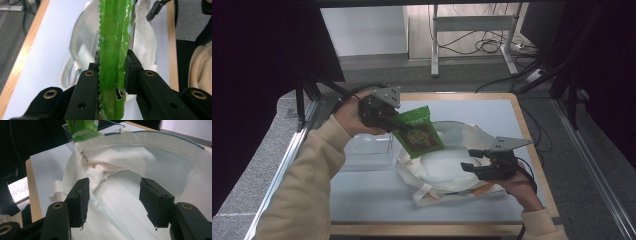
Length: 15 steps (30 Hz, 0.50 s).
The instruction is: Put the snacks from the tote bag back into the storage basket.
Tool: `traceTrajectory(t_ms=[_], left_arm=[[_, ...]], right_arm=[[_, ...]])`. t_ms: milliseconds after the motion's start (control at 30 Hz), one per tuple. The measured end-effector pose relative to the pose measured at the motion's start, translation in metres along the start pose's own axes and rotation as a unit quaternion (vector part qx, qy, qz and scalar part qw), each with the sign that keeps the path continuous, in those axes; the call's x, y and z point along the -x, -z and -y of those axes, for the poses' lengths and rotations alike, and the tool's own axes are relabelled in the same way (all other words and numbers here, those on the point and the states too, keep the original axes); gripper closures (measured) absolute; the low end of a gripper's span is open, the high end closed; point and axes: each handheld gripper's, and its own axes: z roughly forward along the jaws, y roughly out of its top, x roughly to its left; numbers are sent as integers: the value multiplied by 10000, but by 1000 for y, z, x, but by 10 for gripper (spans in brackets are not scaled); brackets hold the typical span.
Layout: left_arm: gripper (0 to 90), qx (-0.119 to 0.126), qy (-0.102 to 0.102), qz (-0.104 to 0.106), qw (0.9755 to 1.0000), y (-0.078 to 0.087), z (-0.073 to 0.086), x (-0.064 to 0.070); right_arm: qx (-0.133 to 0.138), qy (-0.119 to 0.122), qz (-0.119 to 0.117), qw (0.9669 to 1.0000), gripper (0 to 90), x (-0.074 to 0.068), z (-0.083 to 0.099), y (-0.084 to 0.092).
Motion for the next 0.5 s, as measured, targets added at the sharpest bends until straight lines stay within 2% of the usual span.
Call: traceTrajectory(t_ms=[300,500], left_arm=[[771,-84,220,-188,9995,16,15,-15],[770,-131,314,-304,9990,26,25,-20]], right_arm=[[-23,-41,8,10000,415,2,2,-2],[-49,-61,-11,10000,415,3,3,-4]])
